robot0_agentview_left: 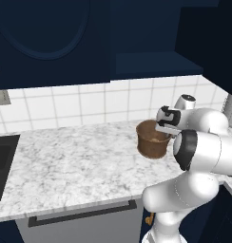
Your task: Open the cabinet, pick up the bread from the cabinet and place it in the basket. Then move the basket to the dining counter.
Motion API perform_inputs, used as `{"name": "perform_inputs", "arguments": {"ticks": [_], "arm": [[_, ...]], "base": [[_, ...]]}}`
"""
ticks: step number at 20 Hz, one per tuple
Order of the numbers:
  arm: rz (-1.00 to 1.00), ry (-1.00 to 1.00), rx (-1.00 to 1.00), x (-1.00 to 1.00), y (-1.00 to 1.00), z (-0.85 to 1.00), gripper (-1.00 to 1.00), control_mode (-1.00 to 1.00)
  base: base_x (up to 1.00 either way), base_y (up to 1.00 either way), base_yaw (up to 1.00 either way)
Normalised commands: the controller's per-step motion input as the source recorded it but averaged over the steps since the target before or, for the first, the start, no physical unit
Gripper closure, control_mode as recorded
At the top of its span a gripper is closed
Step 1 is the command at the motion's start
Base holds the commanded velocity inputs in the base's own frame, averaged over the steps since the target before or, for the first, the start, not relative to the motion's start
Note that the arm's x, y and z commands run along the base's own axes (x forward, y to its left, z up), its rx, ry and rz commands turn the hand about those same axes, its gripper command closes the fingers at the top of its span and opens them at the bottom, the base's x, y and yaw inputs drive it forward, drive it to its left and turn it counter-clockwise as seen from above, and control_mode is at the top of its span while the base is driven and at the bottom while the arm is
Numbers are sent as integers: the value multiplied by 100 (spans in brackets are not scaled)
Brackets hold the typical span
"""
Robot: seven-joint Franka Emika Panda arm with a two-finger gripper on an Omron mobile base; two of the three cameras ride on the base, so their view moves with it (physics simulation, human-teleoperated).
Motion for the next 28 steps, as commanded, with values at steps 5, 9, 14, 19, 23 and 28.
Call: {"name": "perform_inputs", "arguments": {"ticks": [5, 9, 14, 19, 23, 28], "arm": [[-7, 0, 1, -33, 0, 29, 100, -100], [-5, -2, 5, -36, 0, 57, 100, -100], [-6, 0, 0, -26, 19, 75, 100, -100], [-2, 1, 0, -42, 34, 69, 100, -100], [-2, -1, 0, -59, 18, 35, 100, -100], [0, -5, 0, -65, 5, 12, 100, -100]], "base": [[0, 0, 0], [0, 0, 0], [0, 0, 0], [0, 0, 0], [0, 0, 0], [0, 0, 0]]}}
